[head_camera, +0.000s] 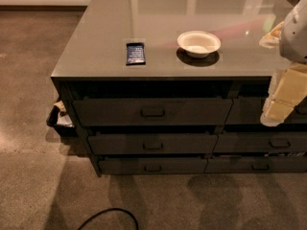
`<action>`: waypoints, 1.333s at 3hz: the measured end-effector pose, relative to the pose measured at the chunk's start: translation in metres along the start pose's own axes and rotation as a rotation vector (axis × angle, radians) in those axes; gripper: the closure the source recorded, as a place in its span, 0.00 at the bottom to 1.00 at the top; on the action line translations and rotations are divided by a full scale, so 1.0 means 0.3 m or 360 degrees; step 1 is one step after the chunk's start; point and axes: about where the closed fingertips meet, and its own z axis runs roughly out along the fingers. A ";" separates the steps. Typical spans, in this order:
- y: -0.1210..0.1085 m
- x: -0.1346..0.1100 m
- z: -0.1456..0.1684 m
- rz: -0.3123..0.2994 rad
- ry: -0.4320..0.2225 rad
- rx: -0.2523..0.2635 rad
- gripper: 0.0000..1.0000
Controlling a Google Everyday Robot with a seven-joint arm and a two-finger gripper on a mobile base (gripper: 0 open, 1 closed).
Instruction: Open middle drawer
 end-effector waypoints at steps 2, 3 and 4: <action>0.015 0.026 0.063 0.0038 0.0035 0.0038 0.00; 0.067 0.087 0.231 0.0107 0.0058 0.0054 0.00; 0.156 0.146 0.411 0.0236 0.0076 0.0085 0.00</action>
Offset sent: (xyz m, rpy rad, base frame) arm -0.0013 -0.0113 -0.0752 -0.0845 0.0009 -0.0975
